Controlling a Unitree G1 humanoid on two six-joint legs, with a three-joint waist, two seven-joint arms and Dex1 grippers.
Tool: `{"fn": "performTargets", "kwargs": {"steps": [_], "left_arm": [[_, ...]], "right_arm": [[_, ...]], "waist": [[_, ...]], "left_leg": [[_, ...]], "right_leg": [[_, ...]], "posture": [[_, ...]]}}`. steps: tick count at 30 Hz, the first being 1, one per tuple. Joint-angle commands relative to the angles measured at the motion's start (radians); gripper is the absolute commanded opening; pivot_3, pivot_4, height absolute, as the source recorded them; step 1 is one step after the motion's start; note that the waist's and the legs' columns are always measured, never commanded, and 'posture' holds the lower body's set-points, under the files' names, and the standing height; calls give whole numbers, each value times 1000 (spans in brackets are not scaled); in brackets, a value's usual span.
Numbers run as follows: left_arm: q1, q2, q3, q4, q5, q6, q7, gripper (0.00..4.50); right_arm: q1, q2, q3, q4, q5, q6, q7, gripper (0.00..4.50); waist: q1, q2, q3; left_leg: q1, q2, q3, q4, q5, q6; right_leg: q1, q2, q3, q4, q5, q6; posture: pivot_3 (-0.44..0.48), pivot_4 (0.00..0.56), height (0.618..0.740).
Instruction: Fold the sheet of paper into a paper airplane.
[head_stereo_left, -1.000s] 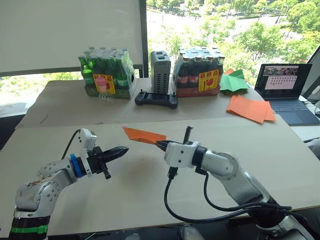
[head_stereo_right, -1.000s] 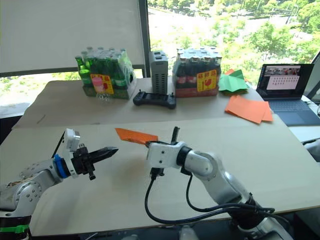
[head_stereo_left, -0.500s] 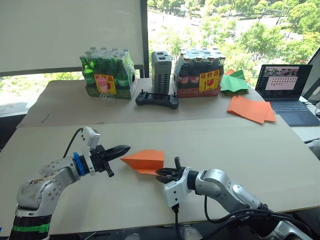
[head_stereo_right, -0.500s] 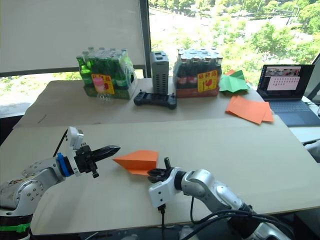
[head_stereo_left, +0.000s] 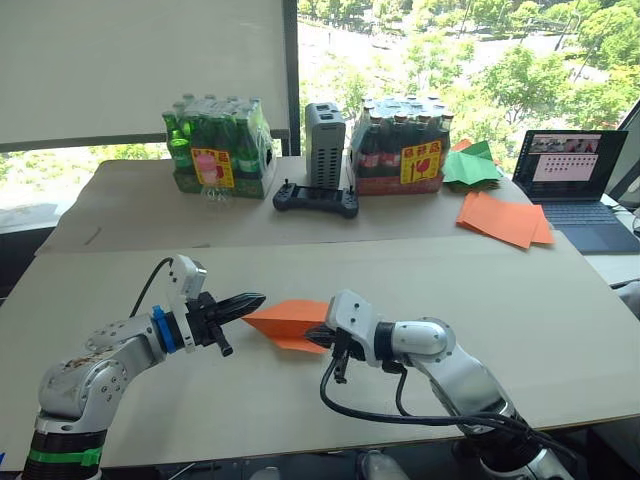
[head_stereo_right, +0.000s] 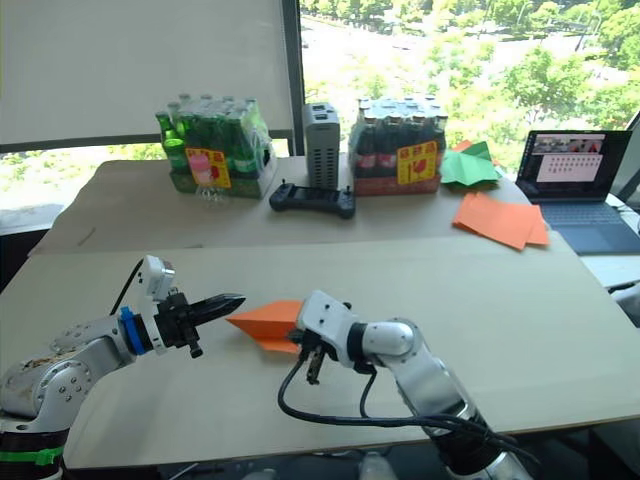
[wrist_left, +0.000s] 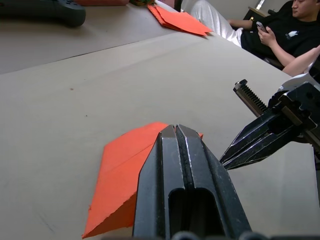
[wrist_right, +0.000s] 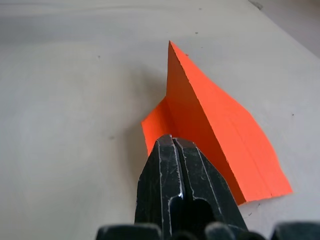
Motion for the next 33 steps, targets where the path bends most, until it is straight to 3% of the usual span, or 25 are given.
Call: {"fn": "performTargets", "kwargs": {"steps": [1,12,22,33], "left_arm": [[-16,4,3,-40,-24,7,2,0],[-57,1,-40,-30,1,0,9,0],[-202,-3,-264,156,240,-64,9,0],[-108,50,-304,106,297,-108,-87,0]], "right_arm": [[-8,-6,25,-7,-4,19,-27,42],[23,-73,136,50,-37,89,-39,42],[10,-67,136,44,-26,125,-47,42],[2,-59,142,40,-19,145,-65,42]], "waist": [[0,0,0],[-1,0,0],[-2,-1,-1],[-3,-1,-1]], "left_leg": [[0,0,0,0,0,0],[1,0,0,0,0,0],[4,0,0,0,0,0],[3,0,0,0,0,0]], "right_leg": [[0,0,0,0,0,0],[1,0,0,0,0,0],[3,1,0,0,0,0],[3,0,0,0,0,0]], "posture": [[0,150,723],[0,150,723],[0,150,723],[0,150,723]]}}
